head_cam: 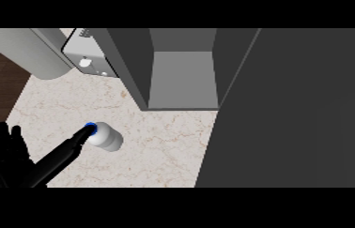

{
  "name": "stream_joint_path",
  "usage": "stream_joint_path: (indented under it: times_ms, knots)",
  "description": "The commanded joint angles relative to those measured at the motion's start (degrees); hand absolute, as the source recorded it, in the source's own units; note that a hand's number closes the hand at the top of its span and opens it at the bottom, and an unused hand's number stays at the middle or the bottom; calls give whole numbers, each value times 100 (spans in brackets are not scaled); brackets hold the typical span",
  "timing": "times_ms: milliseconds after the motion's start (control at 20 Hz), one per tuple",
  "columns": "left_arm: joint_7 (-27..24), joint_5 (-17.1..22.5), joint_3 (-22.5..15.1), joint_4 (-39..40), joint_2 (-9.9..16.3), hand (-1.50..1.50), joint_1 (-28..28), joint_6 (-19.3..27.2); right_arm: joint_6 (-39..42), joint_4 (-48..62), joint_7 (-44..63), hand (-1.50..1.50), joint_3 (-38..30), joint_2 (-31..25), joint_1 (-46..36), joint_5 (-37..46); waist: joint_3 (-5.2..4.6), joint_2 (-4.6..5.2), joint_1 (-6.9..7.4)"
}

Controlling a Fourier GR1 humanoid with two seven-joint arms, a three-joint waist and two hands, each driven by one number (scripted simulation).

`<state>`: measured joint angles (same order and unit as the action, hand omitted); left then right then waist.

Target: Pick up the bottled water, place it into the cabinet and close the cabinet

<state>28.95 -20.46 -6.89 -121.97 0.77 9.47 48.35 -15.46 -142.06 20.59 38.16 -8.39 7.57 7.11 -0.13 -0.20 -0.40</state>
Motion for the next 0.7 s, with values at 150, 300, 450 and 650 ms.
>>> stream_joint_path:
  times_ms: [150, 300, 450, 650]
  knots:
    - [-1218, 1012, 313, 977, -59, -150, 16, -112, -171, -617, -113, -150, 358, -398, 430, 790, 3, -9, -43]
    - [-1941, 1610, 246, 1712, -74, -150, -147, 5, -136, -417, -154, -150, 312, -480, 341, 679, 1, 3, -31]
    - [-2558, 2111, 317, 2245, -76, -150, -258, -85, -258, -182, -176, -150, 50, -342, 134, 521, 4, 13, 0]
    - [-3151, 2575, 199, 2468, -76, -150, -30, -213, -459, -448, -73, -150, 716, -325, 313, 982, 3, -5, -18]
